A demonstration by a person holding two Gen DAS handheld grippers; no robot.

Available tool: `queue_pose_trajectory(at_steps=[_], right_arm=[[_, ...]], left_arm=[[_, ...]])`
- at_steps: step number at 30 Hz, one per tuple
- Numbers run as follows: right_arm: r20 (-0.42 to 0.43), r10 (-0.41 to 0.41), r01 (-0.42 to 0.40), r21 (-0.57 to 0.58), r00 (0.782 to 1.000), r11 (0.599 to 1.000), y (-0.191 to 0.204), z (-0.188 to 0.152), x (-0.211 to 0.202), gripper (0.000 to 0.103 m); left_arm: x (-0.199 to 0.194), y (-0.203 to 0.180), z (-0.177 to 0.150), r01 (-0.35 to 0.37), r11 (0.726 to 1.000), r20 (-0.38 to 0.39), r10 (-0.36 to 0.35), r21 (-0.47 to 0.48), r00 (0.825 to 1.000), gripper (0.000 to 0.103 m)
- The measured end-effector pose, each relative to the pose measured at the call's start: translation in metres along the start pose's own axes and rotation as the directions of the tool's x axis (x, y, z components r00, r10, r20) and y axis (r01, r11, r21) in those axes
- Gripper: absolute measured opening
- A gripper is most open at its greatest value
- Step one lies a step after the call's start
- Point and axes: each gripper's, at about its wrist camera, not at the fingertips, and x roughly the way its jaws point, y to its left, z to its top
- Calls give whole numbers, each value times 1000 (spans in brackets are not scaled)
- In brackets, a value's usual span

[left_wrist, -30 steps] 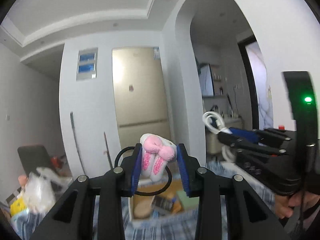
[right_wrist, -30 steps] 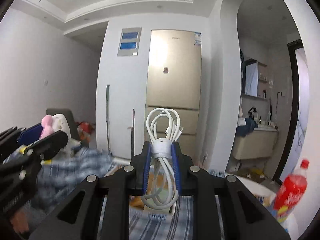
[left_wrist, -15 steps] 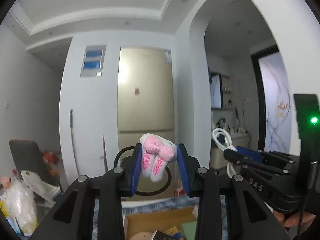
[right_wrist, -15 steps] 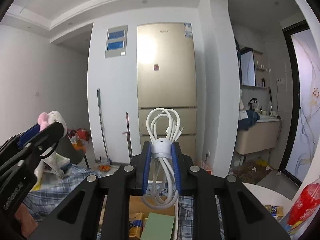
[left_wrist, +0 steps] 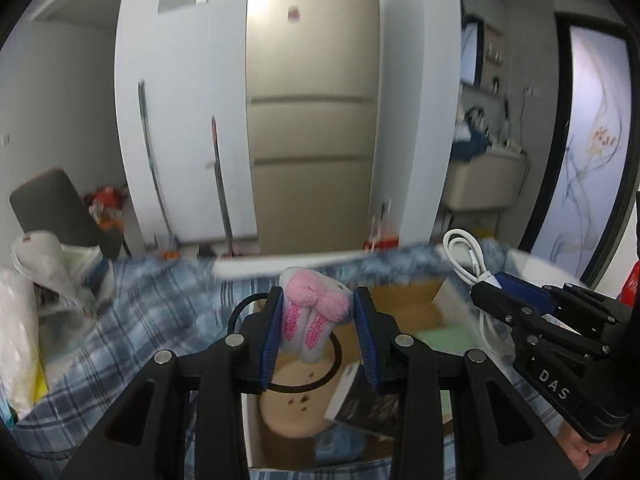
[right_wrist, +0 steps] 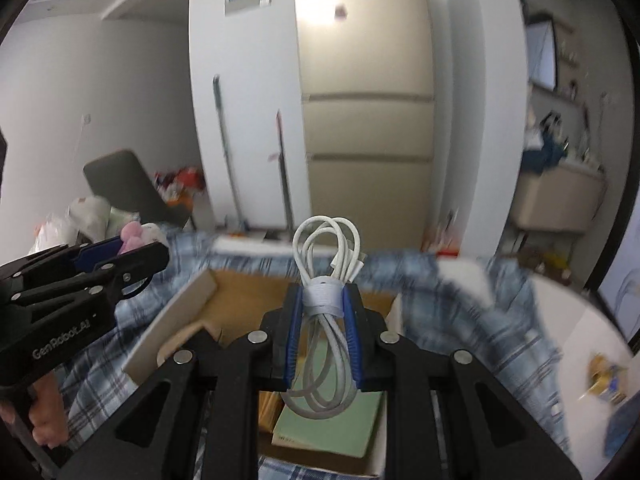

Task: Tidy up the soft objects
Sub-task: 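Open both tools to drop the plush and cable into the box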

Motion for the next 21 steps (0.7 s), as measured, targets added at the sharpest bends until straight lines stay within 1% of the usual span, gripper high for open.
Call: queue_pose_trajectory(at_steps=[3,6,8,10,13,14,15,16,17,18,19,20,21], right_arm=[[-63,25,-25,0,998,1000,0,-8,15,20],[-107,48,-48,2,993,999,0,-13,25,20],[-133,59,-59,3,989,998,0,-16,28,20],[-151,63,-63,5,987,998,-2,-17,34,20],[-175,72,-72,4,982,997,-1,-20,37,20],[-177,74,-74,3,981,997,1,-20,39,20],[-179,72,-73,1,981,997,2,-20,39,21],[-179,67,-68,-1,982,998,2,-20,39,23],[-175,59,-61,-6,983,998,2,-20,38,25],[-172,51,-53,-11,984,999,3,-19,38,37],[-163,38,-41,-15,986,999,2,-19,37,54],[-149,30,-33,-15,988,999,2,-19,35,58],[-132,24,-26,-11,991,1000,0,-18,32,59]], left_arm=[[18,9,-8,0,1000,-71,-1,-13,997,36],[29,9,-16,-3,1000,-114,2,-7,994,36],[32,9,-19,-2,1000,-129,1,-2,992,36],[32,7,-21,-7,1000,-127,7,2,992,38],[29,5,-19,-4,1000,-118,5,5,993,56],[27,5,-18,-7,1000,-110,8,5,994,71],[26,4,-17,-8,1000,-101,9,7,995,81],[24,4,-17,-15,1000,-91,16,13,996,84],[23,3,-16,-24,1000,-83,26,18,996,84],[22,3,-15,-23,1000,-84,24,17,996,84],[22,4,-15,-18,1000,-85,19,11,996,84],[22,5,-15,-14,1000,-85,15,2,996,84],[22,6,-14,-14,1000,-83,14,-2,996,84]])
